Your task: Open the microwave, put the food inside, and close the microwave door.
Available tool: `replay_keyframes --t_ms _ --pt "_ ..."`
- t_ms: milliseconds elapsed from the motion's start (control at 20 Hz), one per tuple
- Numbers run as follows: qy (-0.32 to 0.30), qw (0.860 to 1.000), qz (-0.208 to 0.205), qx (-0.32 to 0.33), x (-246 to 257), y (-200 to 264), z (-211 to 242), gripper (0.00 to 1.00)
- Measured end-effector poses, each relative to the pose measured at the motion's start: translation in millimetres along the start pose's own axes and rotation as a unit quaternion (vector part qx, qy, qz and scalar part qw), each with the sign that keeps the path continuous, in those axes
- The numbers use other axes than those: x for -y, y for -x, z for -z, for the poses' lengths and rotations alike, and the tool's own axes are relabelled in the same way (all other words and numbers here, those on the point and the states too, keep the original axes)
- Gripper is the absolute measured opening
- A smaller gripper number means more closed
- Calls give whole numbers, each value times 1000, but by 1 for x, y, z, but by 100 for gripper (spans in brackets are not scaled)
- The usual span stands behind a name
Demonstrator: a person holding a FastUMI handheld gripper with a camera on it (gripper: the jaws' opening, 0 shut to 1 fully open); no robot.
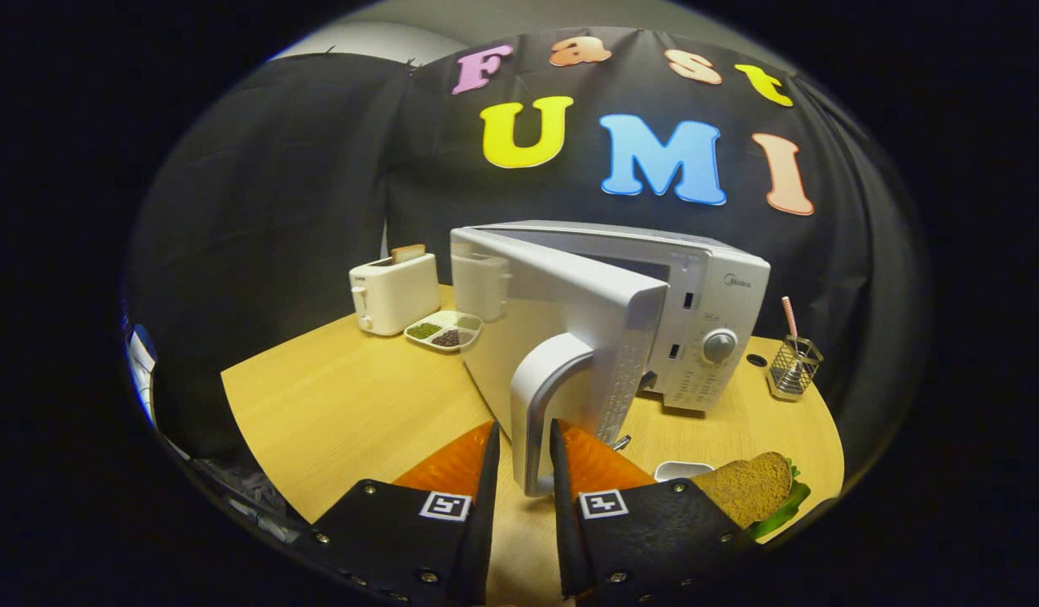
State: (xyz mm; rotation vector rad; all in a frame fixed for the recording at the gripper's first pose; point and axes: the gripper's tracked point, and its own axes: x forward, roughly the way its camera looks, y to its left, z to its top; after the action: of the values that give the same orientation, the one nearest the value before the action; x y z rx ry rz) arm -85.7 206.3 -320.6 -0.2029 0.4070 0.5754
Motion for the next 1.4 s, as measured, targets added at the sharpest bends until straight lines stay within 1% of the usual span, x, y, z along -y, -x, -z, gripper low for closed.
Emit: replay_keyframes --t_ms 100,200,400,650,800,950,1050,1150,1250,1400 --pt "9 1000 -18 -1 -18 7 -7 33" --pt "12 999 -36 -7 -40 12 -6 38" --pt "23 997 -71 -21 -79 19 -9 39" --pt "51 996 -75 -24 -103 21 -8 39" --pt "32 996 -76 -34 -111 21 -8 39" --pt "27 996 -74 -42 -117 23 -9 39" --pt "22 995 -86 -41 -127 30 -12 39" --pt "46 994 -90 -35 -136 32 -18 39" --pt "56 993 -99 -42 -149 28 -13 39" --pt "70 988 -130 -43 -177 23 -16 34"
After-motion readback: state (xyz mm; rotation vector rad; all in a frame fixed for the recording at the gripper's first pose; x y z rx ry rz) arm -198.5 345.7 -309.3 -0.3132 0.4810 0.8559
